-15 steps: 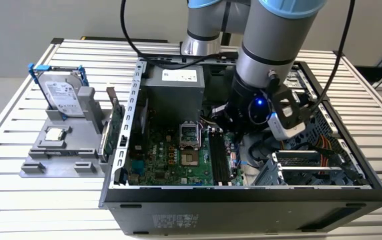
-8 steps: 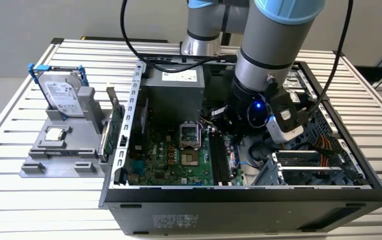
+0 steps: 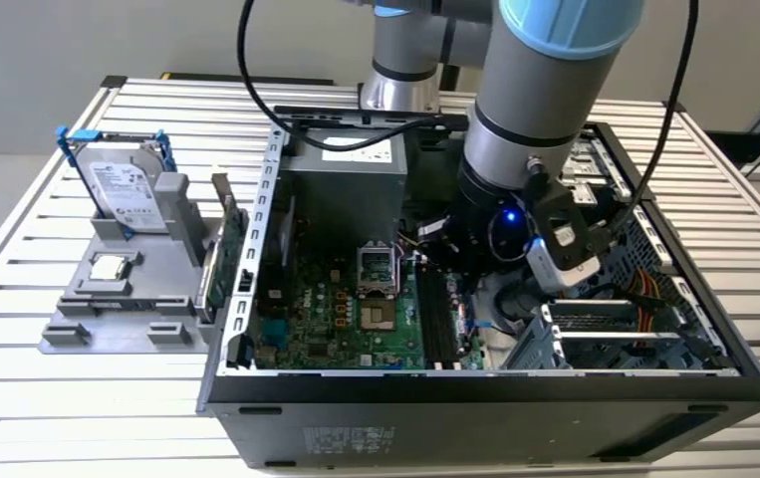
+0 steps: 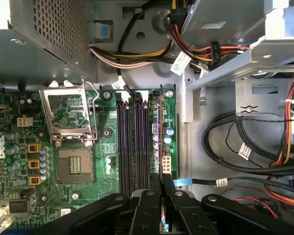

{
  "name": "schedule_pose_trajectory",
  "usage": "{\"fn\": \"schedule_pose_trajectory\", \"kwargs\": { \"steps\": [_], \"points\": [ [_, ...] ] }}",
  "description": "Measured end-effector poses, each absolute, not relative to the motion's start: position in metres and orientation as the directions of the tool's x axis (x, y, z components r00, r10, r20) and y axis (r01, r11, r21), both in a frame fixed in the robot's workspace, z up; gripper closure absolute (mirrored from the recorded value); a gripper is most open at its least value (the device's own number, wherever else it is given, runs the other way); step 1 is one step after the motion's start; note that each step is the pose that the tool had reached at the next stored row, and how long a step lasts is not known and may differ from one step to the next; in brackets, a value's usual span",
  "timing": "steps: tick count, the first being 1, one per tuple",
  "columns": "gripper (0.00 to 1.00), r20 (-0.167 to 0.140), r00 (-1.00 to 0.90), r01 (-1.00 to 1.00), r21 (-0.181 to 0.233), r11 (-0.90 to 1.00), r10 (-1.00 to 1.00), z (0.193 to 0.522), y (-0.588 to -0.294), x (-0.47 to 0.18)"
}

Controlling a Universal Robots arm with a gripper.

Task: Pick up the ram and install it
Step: 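Insert the ram into the slot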

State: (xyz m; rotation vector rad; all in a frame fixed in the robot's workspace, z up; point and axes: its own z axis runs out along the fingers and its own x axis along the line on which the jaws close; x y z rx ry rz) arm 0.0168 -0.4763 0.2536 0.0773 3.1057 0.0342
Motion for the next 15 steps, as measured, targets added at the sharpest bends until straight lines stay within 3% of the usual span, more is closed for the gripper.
{"fn": "schedule_pose_trajectory", "kwargs": {
  "steps": [15],
  "points": [
    [1.0, -0.034, -0.999, 0.032, 0.023, 0.999, 0.033, 0.2443, -0.4768, 0.0146]
  ]
}}
